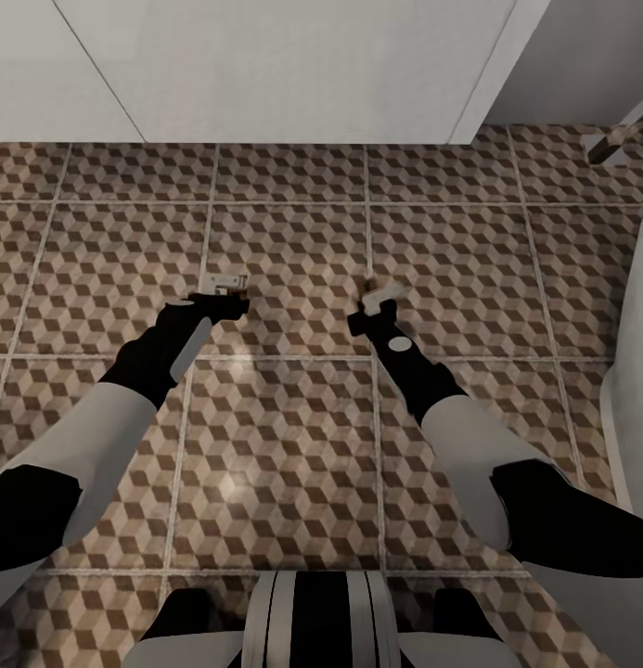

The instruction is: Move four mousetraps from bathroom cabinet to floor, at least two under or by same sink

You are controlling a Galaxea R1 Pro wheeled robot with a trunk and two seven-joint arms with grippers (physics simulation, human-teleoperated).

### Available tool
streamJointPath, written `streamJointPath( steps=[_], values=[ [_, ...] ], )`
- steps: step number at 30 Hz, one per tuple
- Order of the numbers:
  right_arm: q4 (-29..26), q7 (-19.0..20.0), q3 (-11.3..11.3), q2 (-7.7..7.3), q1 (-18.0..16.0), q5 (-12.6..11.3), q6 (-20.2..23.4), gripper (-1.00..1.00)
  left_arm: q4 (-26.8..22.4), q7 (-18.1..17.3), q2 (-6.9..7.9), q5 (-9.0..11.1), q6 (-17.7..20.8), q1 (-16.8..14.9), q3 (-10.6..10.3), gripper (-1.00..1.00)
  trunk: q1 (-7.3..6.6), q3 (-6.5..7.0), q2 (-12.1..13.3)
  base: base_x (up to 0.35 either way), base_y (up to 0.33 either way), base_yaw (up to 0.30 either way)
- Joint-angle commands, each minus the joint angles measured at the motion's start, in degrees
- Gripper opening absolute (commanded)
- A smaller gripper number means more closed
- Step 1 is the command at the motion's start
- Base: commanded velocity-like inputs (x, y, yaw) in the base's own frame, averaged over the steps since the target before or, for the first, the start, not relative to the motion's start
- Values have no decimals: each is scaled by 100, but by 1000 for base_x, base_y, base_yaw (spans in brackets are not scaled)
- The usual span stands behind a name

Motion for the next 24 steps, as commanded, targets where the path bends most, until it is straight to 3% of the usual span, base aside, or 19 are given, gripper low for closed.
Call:
streamJointPath(
  steps=[1, 13, 24],
  values=[
    [60, -2, -3, 1, -3, 47, -72, -100, -10, 49, 9, 54, 21, 12, -33, -100, -1, -3, -1, 0, 0, 0],
    [650, 1, -11, 1, -3, 49, -740, -100, -6, 41, 3, 53, 4, 179, -41, -100, -1, -3, -1, 0, 0, 0],
    [693, 1, -11, 1, -3, 54, -809, -100, -8, 39, 1, 54, -5, 237, -41, -100, 15, -3, -9, 0, 0, 0]
  ],
)
